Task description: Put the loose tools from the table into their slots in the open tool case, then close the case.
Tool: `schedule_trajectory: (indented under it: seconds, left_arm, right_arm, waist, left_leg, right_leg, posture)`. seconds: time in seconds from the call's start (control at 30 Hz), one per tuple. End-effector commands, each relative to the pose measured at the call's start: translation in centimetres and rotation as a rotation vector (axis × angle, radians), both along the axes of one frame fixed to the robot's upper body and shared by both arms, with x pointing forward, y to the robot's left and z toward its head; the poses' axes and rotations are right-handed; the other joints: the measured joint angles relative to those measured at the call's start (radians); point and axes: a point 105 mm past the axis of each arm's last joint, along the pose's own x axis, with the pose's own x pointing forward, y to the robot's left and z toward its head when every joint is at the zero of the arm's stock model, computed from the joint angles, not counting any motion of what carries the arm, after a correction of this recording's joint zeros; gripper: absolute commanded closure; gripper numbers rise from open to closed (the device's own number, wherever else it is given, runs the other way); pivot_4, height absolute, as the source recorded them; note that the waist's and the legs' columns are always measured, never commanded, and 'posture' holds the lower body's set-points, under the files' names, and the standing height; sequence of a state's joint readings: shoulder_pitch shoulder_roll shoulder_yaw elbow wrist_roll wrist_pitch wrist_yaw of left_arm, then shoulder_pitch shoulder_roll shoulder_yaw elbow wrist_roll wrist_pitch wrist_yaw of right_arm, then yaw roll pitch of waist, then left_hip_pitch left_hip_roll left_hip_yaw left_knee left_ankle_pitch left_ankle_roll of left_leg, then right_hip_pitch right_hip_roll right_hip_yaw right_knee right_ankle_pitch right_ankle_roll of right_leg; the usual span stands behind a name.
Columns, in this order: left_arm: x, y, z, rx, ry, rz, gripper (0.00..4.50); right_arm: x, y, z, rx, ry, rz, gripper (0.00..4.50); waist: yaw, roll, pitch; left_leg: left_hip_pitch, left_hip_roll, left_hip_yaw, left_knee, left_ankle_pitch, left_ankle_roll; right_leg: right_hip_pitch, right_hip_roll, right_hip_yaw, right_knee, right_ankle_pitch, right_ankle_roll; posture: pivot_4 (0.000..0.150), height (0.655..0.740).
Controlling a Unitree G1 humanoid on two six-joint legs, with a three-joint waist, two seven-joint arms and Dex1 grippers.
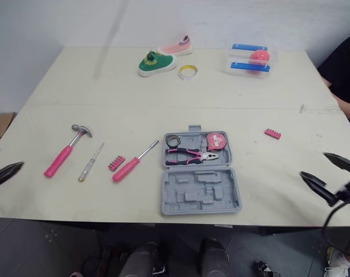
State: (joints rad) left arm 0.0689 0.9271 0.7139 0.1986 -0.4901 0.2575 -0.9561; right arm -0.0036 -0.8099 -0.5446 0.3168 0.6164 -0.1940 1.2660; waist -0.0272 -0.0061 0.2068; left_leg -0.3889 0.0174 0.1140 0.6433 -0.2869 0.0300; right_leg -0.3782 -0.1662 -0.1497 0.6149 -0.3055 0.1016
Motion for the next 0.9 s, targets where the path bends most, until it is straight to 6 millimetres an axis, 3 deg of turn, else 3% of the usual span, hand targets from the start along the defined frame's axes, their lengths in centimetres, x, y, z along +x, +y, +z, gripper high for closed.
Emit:
schedule_trajectory:
  seconds: [0.03, 0.23, 0.4, 0.5, 0.67, 0.83, 0.9]
  left_arm:
    - [0.9, -3.9, 0.4, -0.010, 0.047, -0.060, 0.11]
    - [3.0, -8.4, -0.6, -0.083, 0.198, 0.005, 0.11]
    - [3.8, -10.9, -2.6, -0.164, 0.335, 0.053, 0.11]
    - [4.2, -11.3, -4.4, -0.118, 0.402, 0.101, 0.11]
    - [6.0, -12.3, -5.2, -0.098, 0.376, 0.131, 0.11]
    - [6.0, -13.4, -7.0, -0.075, 0.420, 0.103, 0.11]
    - [5.8, -13.0, -8.1, -0.049, 0.450, 0.110, 0.66]
  right_arm:
    - [0.3, 5.7, 3.0, 0.033, -0.097, 0.248, 0.00]
    - [0.2, 10.4, 3.4, -0.027, -0.122, 0.493, 0.00]
    - [0.6, 12.2, 3.6, -0.002, -0.136, 0.553, 0.00]
    - [0.6, 13.0, 3.2, 0.010, -0.128, 0.573, 0.00]
    - [0.3, 13.9, 2.9, 0.030, -0.125, 0.590, 0.00]
    - [0.3, 14.0, 2.6, 0.030, -0.121, 0.586, 0.00]
    - [0.2, 13.9, 2.5, 0.033, -0.120, 0.583, 0.00]
  waist:
    - [0.002, 0.000, 0.000]
    - [0.021, -0.001, 0.000]
    - [0.030, -0.001, 0.000]
    - [0.028, -0.001, 0.000]
    - [0.030, -0.001, 0.000]
    - [0.035, -0.002, 0.000]
    - [0.039, -0.001, 0.000]
  left_leg:
    - [0.000, 0.000, 0.000, 0.000, 0.001, -0.001]
    - [0.000, -0.001, 0.001, 0.003, 0.002, -0.002]
    - [0.000, -0.002, 0.001, 0.004, 0.002, -0.002]
    - [-0.001, -0.002, 0.002, 0.004, 0.004, 0.001]
    - [-0.001, -0.001, 0.002, 0.004, 0.004, 0.002]
    - [0.000, -0.002, 0.002, 0.005, 0.002, -0.002]
    - [0.000, -0.002, 0.002, 0.005, 0.002, -0.002]
  right_leg:
    - [0.000, 0.000, 0.000, 0.000, 0.000, 0.000]
    - [0.001, 0.000, 0.000, 0.001, 0.000, 0.000]
    - [0.001, 0.000, 0.001, 0.004, 0.000, 0.000]
    - [0.001, 0.002, 0.001, 0.005, 0.000, 0.000]
    - [0.001, 0.002, 0.001, 0.005, 0.000, 0.000]
    - [0.001, 0.001, 0.001, 0.004, 0.000, 0.000]
    - [0.001, 0.001, 0.001, 0.004, 0.000, 0.000]
  posture:
    - [0.150, 0.7400]
    - [0.150, 0.7400]
    - [0.150, 0.7400]
    - [0.150, 0.7400]
    - [0.150, 0.7400]
    - [0.150, 0.7400]
    - [0.150, 0.7400]
